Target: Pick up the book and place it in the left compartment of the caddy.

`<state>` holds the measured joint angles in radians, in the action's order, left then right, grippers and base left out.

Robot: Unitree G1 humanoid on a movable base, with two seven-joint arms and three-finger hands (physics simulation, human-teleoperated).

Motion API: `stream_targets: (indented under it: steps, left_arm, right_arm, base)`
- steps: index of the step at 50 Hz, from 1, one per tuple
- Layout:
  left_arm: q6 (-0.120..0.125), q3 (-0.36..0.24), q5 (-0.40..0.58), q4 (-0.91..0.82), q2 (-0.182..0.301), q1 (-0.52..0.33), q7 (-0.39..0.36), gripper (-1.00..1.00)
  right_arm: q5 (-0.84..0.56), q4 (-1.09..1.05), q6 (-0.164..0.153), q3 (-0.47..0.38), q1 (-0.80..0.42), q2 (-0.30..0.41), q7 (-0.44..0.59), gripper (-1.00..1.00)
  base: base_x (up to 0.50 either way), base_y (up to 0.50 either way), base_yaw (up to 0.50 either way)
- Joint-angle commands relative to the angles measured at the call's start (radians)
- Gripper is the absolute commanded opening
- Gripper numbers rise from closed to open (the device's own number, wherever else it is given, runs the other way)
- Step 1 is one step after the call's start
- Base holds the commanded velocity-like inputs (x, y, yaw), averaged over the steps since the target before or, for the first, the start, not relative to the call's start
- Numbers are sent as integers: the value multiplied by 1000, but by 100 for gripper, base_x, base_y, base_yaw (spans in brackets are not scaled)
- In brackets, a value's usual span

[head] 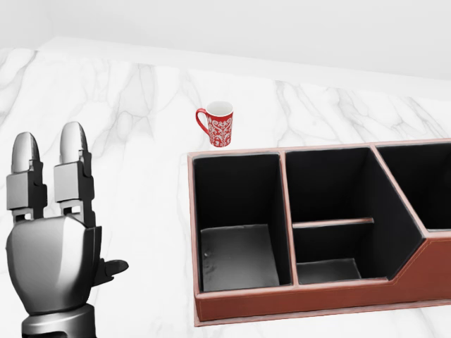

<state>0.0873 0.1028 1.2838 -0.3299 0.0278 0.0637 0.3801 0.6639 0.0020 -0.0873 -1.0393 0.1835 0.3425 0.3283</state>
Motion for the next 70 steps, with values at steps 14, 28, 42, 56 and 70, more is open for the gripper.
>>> stream_targets:
  steps: [14,28,42,56,70]
  left_arm:
    - [0,-5,251,5,21,-12,-40,100]
    - [0,10,250,25,14,3,-18,100]
    - [0,11,249,25,14,3,-18,100]
    - [0,-11,226,34,20,2,-43,100]
    - [0,-38,211,17,27,19,-112,100]
  right_arm:
    - [-24,13,14,6,-1,-3,1,100]
    - [-45,8,32,7,3,-8,-2,100]
    - [-45,8,32,8,4,-8,-2,100]
    - [-46,14,52,7,3,-9,9,100]
    - [-58,19,74,18,10,-15,33,100]
  base:
    - [0,0,0]
    - [0,0,0]
    - [0,0,0]
    - [0,0,0]
    - [0,0,0]
